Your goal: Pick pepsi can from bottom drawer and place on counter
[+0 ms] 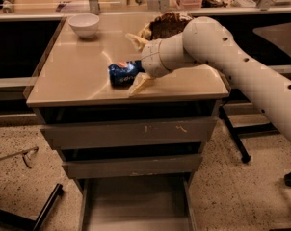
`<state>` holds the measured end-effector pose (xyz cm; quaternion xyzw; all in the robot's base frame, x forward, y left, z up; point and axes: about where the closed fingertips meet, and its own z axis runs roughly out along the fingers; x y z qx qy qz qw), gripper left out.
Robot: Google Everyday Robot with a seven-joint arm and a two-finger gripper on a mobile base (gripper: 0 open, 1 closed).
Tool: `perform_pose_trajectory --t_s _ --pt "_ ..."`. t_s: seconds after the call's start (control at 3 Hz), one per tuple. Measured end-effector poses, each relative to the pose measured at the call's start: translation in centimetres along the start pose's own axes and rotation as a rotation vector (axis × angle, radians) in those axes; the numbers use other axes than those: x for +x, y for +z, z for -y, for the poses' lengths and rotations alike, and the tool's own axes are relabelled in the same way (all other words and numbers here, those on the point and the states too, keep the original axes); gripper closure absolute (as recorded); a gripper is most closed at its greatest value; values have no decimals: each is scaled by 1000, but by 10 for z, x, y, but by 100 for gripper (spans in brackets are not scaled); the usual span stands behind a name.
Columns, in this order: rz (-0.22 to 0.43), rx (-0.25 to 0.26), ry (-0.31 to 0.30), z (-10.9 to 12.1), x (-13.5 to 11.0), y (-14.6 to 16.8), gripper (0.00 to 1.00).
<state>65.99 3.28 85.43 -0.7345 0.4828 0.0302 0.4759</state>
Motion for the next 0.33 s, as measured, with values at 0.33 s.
perform_pose_trajectory --t_s 0.33 --pt "0 0 0 0 0 0 0"
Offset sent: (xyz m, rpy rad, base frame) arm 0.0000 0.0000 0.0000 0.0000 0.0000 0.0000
